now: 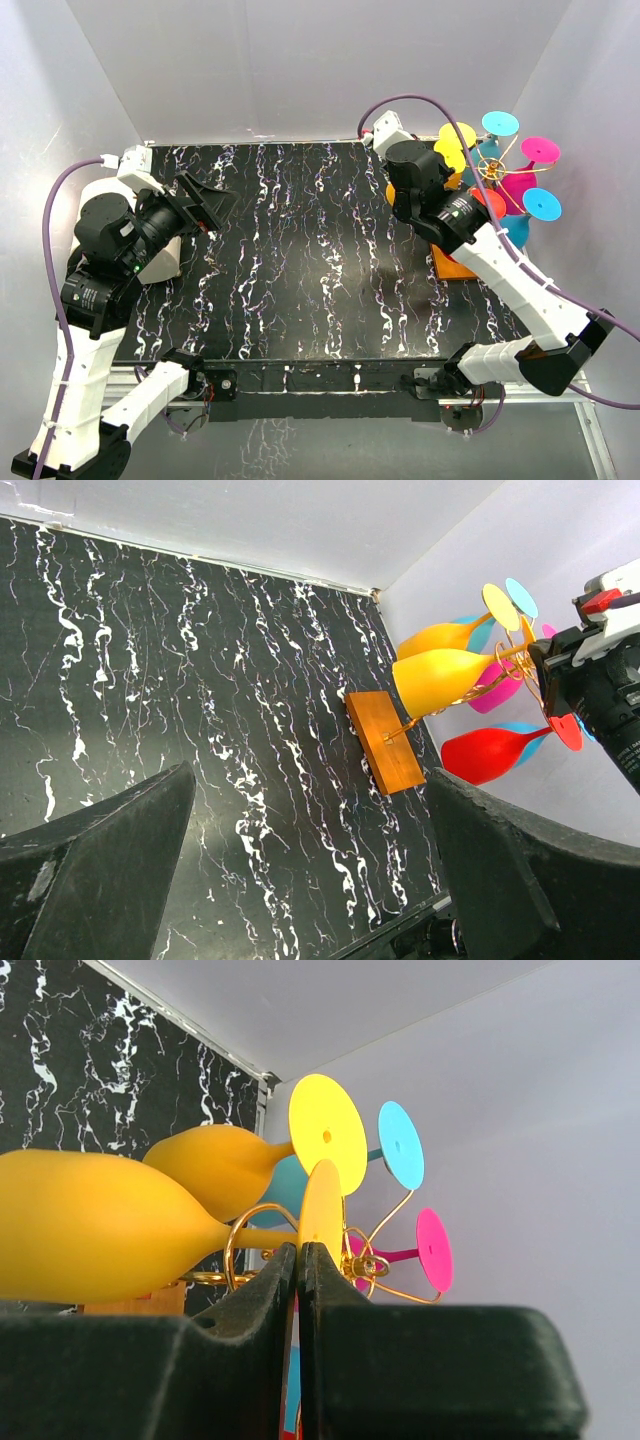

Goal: Take the wine glass off the wine glass rack

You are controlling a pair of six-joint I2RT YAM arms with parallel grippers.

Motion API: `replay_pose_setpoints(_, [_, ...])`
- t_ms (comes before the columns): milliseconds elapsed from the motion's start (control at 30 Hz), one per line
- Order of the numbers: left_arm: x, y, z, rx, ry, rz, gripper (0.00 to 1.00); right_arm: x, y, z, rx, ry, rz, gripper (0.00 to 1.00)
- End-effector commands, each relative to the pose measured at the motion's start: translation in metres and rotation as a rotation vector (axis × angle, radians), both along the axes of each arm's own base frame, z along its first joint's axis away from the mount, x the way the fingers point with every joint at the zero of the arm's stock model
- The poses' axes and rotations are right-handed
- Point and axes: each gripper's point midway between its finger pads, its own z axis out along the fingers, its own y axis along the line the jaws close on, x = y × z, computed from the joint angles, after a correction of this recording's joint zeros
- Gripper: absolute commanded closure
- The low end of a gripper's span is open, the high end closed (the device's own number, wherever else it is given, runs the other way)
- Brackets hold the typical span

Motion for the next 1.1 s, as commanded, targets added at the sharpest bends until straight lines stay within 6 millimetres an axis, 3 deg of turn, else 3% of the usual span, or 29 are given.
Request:
replay_pose_setpoints(0, [-0.003, -0.003, 0.010, -0.008, -0.031, -0.019, 0.01, -0.003, -0.007, 0.012, 0.049, -0.081, -0.053, 1.00])
replay_pose_setpoints(500, [-0.004, -0.003, 0.015, -0.007, -0.038, -0.024, 0.01, -0.008, -0.031, 0.011, 0.062, -0.094, -0.126, 1.00])
replay_pose_setpoints(1067, [-0.002, -0.007, 0.016, -0.028, -0.030, -0.035, 0.01, -0.032, -0.041, 0.001, 0.083, -0.045, -0.069, 1.00])
